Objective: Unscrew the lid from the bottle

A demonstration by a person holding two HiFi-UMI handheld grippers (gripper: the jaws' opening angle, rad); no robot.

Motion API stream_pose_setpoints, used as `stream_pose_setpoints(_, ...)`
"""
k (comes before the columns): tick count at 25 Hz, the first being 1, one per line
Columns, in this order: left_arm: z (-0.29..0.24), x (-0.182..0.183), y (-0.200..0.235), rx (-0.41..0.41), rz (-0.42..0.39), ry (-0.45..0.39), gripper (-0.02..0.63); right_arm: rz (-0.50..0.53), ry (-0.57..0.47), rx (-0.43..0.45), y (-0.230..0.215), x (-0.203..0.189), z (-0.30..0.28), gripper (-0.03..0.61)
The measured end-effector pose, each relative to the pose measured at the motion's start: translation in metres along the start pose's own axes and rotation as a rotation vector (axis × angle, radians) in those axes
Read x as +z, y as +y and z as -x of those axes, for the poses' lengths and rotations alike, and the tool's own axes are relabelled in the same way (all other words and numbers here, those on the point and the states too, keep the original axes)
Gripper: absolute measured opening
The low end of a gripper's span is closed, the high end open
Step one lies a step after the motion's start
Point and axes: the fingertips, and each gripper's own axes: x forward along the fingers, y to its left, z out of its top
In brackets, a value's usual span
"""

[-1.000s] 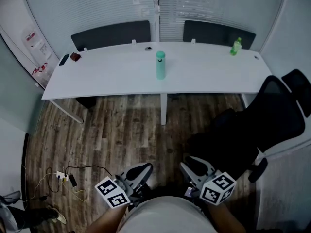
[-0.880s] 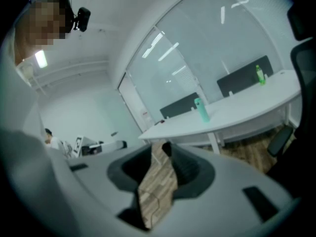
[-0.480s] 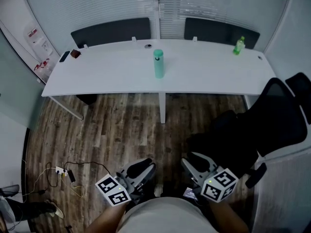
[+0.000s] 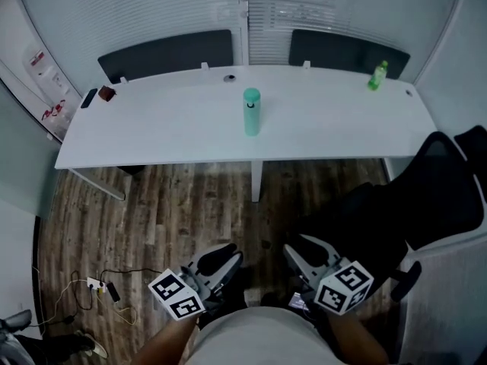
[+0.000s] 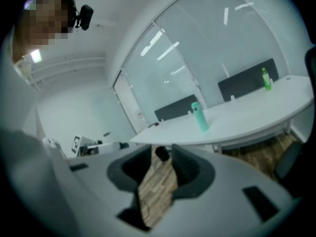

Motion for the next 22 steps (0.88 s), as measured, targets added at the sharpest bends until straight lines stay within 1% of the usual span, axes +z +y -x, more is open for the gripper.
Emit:
stream_pose_setpoints(8,-0.014,0.050,0.076,-0.075,0.015,0.063,0.092,-0.022,-0.027,-0.060,-0.002,0.043,-0.088,0.123)
stream_pose_setpoints(12,-0.013,0.069,0.108,-0.090,0.024,0.073,0.092,-0.020,-0.036,-0.086,-0.002,0.054,-0.119,0.123)
stream_pose_setpoints(16,-0.014,0.083,0.131,-0.106,0.029,0.083,0.092,-0.028,-0.048,-0.121,-0.008,0.066,-0.141,0.123)
stream_pose_setpoints(22,-0.020,0.097,0.157,-0.099,0.048,0.078,0.092,-0.018,-0.030,-0.130,-0.016,0.079,-0.166,0.123)
